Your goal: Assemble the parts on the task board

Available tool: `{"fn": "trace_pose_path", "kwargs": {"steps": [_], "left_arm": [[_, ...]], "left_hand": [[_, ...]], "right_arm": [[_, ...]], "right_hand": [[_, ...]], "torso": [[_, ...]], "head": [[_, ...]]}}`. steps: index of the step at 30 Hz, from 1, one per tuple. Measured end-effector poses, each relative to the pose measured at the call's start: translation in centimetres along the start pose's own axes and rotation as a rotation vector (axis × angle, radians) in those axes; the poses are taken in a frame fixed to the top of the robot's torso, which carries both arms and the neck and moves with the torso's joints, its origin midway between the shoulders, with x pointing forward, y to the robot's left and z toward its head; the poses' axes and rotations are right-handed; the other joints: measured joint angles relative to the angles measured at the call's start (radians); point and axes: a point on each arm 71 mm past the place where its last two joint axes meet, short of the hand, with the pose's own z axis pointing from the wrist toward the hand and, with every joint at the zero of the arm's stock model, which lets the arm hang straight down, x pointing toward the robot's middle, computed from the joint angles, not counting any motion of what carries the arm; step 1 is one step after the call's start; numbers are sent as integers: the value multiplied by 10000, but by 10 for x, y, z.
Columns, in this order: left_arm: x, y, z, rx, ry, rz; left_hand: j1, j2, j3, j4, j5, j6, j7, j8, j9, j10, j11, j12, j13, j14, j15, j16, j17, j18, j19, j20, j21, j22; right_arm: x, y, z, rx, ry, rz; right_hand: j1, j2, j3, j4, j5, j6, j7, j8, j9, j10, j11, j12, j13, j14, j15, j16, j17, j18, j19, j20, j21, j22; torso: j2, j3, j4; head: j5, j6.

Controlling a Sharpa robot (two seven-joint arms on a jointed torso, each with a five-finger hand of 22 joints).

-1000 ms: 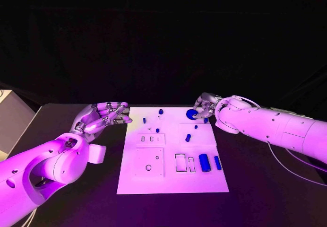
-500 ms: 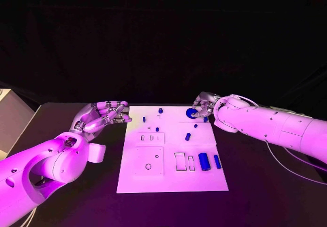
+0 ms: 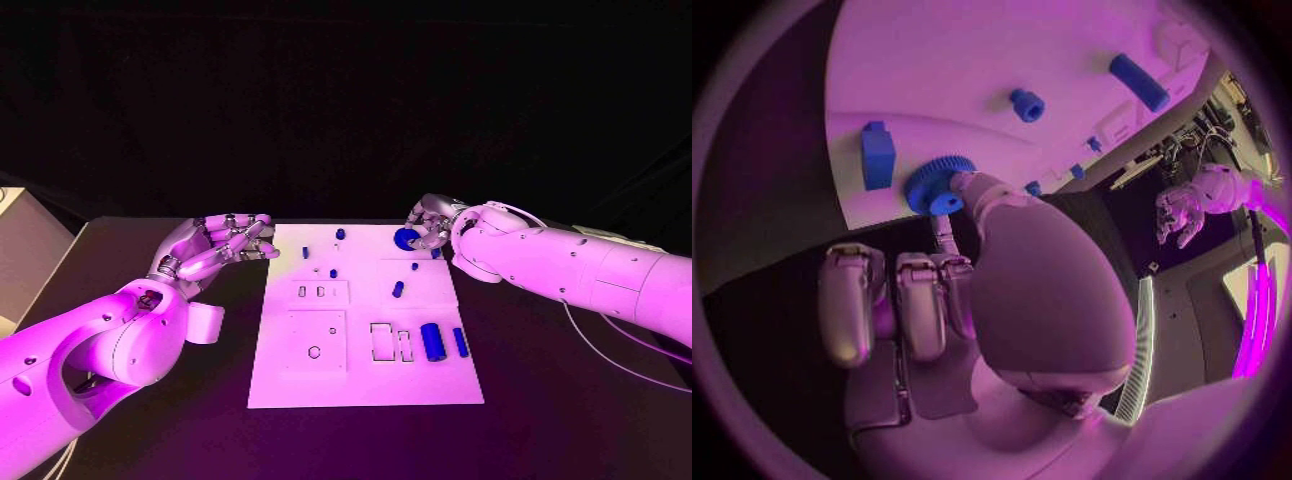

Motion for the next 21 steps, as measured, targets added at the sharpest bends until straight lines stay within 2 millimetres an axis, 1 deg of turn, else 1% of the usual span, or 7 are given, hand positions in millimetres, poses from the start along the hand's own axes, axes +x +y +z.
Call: {"fn": "trace_pose_path", "kwargs": {"steps": [1,6,10,12,14,17,21], "left_arm": [[0,0,0,-1,-2,1],[-1,0,0,-9,-13,8],[-1,0,0,-14,-14,9],[-1,0,0,-16,-12,9],[-1,0,0,-18,-10,8],[-1,0,0,-20,-7,7],[0,1,0,-21,6,-2]], "left_hand": [[0,0,0,0,0,0,0,0,0,0,0,0,0,0,0,0,0,1,0,0,0,0],[0,0,0,0,0,0,0,0,0,0,0,0,0,0,0,0,0,1,0,0,0,0],[0,0,0,0,0,0,0,0,0,0,0,0,0,0,0,0,-1,1,0,0,0,-1],[0,0,0,0,0,0,0,0,0,0,0,0,0,0,0,0,-1,1,0,0,0,-1],[0,0,0,0,0,0,0,0,0,0,0,0,0,0,0,0,-1,1,0,0,0,-1],[0,0,0,0,0,0,0,0,0,0,0,0,0,0,0,0,-1,1,0,0,0,-1],[0,0,0,0,0,0,0,0,0,0,0,0,0,0,0,0,-2,1,0,0,0,-2]], "right_arm": [[0,1,0,-44,-52,-36],[-1,8,-4,-446,-501,-249],[-2,22,-9,-1025,-1010,-406],[-3,32,-12,-1374,-1272,-470],[-4,41,-14,-1680,-1486,-524],[-3,60,-16,-2187,-1765,-600],[3,89,-16,-2838,-1933,-667]], "right_hand": [[-1,1,59,-46,0,0,0,0,-2,-29,-29,0,0,0,0,0,0,0,1,-1,0,0],[-16,16,256,-185,0,0,0,-1,-16,-30,-30,0,0,0,0,0,-1,0,1,-1,48,-1],[-33,27,356,-279,-1,0,0,-1,-16,-31,-30,0,0,0,0,0,-1,0,1,-1,117,-2],[-53,11,369,-291,-2,0,0,-1,-16,-31,-30,0,0,0,0,0,-1,0,1,-1,117,-2],[-234,-20,384,-306,-3,0,0,-1,-16,-31,-30,0,0,0,0,0,-1,1,1,-1,117,-3],[-319,-100,407,-323,-3,0,0,-1,-16,-31,-30,0,-1,0,0,0,-1,0,1,0,117,-3],[-377,-158,471,-302,-44,1,-1,-1,-16,-31,-29,0,-1,0,0,0,-1,0,1,0,116,-3]], "torso": [[0,0,0],[0,5,0],[0,6,-1],[0,5,-8],[-2,4,-12],[-4,3,-14],[-2,0,-6]], "head": [[2,0],[17,18],[26,32],[33,45],[36,59],[37,74],[19,94]]}}
